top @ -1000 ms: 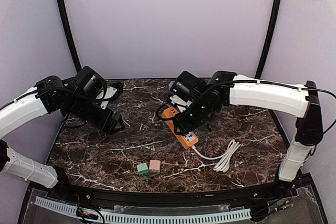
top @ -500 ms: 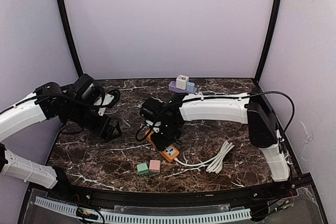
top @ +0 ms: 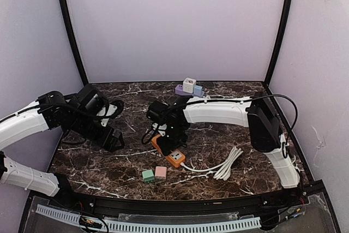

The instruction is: Insert the plug

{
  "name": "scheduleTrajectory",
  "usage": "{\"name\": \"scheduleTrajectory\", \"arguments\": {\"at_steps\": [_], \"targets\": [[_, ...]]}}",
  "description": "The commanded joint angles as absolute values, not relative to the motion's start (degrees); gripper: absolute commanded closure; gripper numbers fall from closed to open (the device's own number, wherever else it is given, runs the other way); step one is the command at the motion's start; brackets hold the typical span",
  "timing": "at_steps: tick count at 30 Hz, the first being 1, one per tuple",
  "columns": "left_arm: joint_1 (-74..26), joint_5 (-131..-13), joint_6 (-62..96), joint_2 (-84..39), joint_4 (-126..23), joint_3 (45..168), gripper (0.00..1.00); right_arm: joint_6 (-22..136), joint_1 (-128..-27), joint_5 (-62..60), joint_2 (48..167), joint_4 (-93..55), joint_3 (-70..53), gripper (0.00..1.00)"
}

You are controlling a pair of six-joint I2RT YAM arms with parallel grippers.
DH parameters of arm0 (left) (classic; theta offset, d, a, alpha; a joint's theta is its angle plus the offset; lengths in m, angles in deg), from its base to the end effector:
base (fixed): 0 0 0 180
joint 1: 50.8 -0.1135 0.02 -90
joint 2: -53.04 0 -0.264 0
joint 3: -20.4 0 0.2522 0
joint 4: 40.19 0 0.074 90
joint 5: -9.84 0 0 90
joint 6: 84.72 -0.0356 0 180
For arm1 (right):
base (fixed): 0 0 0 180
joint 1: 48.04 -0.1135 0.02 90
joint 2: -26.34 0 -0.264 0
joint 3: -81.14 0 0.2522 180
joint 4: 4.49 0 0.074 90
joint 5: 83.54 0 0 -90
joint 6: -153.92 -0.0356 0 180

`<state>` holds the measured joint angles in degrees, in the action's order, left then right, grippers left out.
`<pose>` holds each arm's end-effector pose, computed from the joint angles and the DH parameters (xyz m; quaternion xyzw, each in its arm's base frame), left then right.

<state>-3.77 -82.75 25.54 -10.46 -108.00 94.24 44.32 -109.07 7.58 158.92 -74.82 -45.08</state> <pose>0.1438 -0.1520 0.3027 0.2160 0.9351 -0.1371 0.2451 0.2304 0.4148 0.1733 -0.3503 0.9294 0.0676 0.0946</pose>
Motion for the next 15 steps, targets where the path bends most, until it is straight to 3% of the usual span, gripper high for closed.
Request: {"name": "scheduleTrajectory", "arguments": {"at_steps": [1, 7, 15], "targets": [[-4.04, -82.45, 26.56, -10.11, -108.10, 93.10, 0.15, 45.21, -108.51, 6.97, 160.69, -73.18, -45.84, 0.66], [-4.04, -82.27, 27.15, -10.91, -107.55, 92.71, 0.15, 45.96, -108.25, 7.12, 159.81, -73.05, -46.62, 0.42], [-4.04, -82.62, 27.38, -12.43, -107.10, 92.77, 0.15, 47.49, -107.67, 6.72, 159.08, -73.54, -48.63, 0.29]]}}
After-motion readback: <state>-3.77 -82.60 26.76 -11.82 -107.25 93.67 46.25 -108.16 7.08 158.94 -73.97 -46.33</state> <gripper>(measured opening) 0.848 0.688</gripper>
